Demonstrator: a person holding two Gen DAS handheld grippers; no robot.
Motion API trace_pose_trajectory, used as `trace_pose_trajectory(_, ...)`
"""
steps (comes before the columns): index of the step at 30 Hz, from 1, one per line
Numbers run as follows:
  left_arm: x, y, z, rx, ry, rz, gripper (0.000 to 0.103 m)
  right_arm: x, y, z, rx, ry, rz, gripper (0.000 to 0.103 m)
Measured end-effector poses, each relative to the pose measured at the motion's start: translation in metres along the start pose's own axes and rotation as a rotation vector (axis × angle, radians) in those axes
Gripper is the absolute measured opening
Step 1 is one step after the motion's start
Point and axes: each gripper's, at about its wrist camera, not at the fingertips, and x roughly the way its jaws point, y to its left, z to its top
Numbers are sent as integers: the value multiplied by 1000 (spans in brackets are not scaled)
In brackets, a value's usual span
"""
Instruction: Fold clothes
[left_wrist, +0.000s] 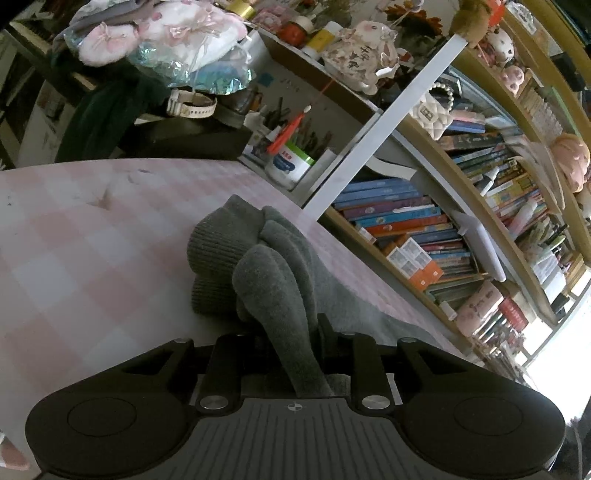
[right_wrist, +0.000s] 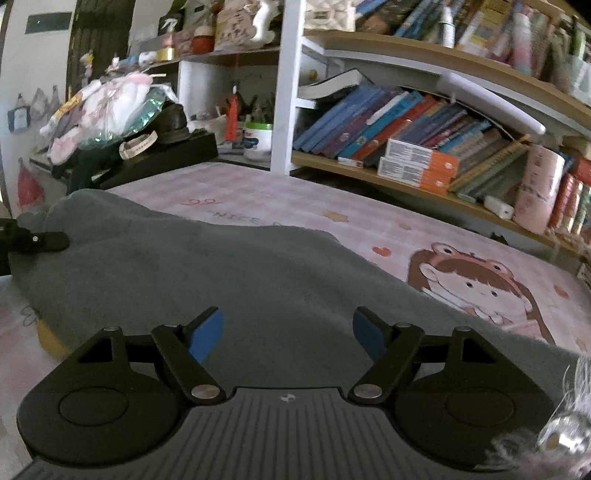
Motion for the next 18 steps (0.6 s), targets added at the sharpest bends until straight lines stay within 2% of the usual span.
trace_pose_trajectory(6, 0, -1, 0, 5, -2, -1, 23, 27, 3, 24, 17, 10, 23, 77)
trace_pose_trajectory(13, 0, -3, 0, 13, -1, 4, 25, 47, 15, 30, 14, 24, 28, 77)
trace_pose_trajectory(16, 0, -5, -1, 21, -1, 3, 29, 53, 25, 32, -33, 37, 22, 77)
trace_pose_trajectory(18, 0, -8, -1, 29, 2, -6, 36, 62, 32, 31, -79, 73, 5, 77)
